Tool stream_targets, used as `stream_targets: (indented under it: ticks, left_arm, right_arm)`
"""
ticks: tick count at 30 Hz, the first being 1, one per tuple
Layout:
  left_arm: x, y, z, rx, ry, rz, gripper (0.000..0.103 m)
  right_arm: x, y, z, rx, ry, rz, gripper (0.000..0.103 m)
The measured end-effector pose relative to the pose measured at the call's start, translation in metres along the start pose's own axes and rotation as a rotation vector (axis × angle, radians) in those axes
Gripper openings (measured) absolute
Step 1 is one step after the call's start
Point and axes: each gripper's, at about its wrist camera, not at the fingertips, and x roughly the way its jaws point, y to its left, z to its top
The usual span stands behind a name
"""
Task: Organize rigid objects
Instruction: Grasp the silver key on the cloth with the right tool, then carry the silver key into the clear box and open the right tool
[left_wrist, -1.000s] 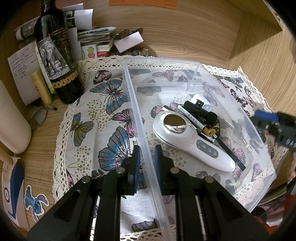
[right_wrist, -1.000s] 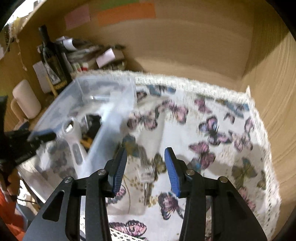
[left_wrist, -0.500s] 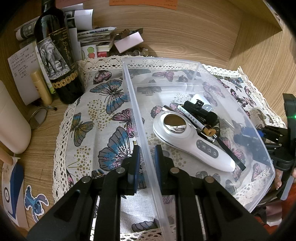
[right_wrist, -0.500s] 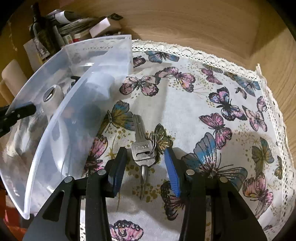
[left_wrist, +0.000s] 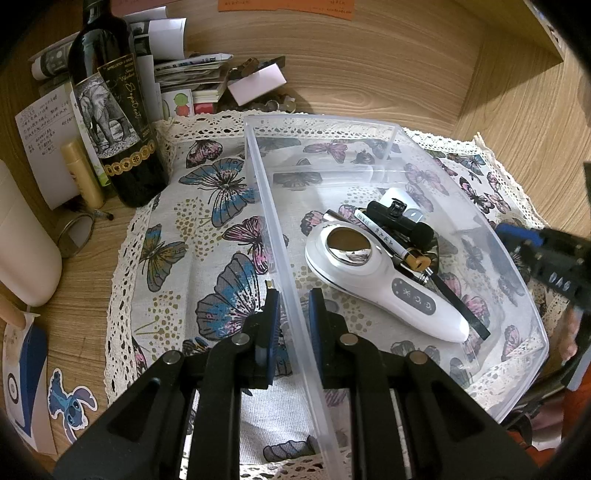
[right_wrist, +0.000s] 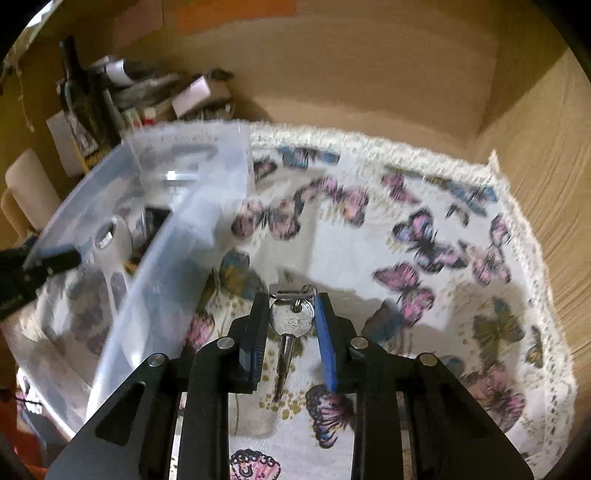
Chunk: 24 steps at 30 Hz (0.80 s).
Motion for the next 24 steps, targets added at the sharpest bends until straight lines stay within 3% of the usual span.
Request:
stream_targets:
  ticks: [12,24]
  left_arm:
    - [0.000,0.000,0.000,-0.001,0.000,-0.001,0.015]
    - [0.000,0.000,0.000,-0.001,0.000,-0.001,0.015]
  right_arm:
    - [-0.054,0.018,0.038,-0.048,-0.193,0.015,0.023]
    - [-0.074,0.066,0.063,-0.139,-0.302,0.128,0.023]
